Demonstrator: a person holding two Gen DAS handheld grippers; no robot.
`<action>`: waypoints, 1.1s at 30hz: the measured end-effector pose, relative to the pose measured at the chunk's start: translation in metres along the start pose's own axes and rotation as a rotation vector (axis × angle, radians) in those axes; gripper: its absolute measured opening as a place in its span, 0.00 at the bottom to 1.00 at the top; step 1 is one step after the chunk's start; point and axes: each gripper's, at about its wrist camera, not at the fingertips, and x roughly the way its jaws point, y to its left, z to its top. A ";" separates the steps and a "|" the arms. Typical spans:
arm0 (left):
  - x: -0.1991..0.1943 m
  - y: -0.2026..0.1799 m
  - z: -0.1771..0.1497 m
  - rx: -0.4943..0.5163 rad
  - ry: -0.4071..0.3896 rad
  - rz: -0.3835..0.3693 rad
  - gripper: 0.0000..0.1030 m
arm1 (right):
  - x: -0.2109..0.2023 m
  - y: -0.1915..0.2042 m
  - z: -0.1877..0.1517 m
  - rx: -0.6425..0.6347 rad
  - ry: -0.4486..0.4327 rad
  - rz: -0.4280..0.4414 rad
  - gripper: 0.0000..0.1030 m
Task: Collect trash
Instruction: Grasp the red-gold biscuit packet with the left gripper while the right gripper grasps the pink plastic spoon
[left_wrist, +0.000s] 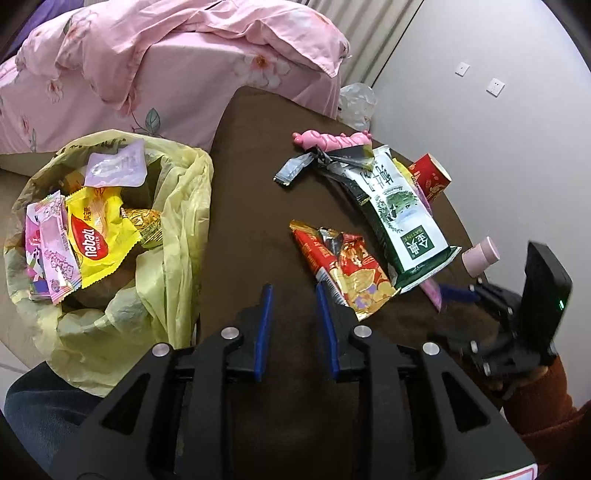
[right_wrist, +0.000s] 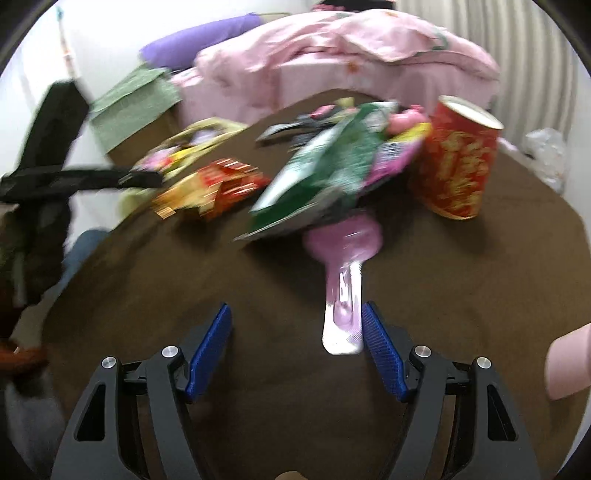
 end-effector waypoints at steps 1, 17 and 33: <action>0.000 -0.002 -0.001 0.003 -0.006 -0.002 0.24 | -0.001 0.001 -0.001 -0.003 -0.007 -0.013 0.66; -0.009 -0.014 -0.005 0.018 -0.036 -0.031 0.29 | 0.021 -0.010 0.039 0.001 -0.066 -0.099 0.41; 0.027 -0.031 -0.003 -0.019 0.000 0.000 0.52 | -0.052 -0.022 -0.002 0.125 -0.149 -0.198 0.41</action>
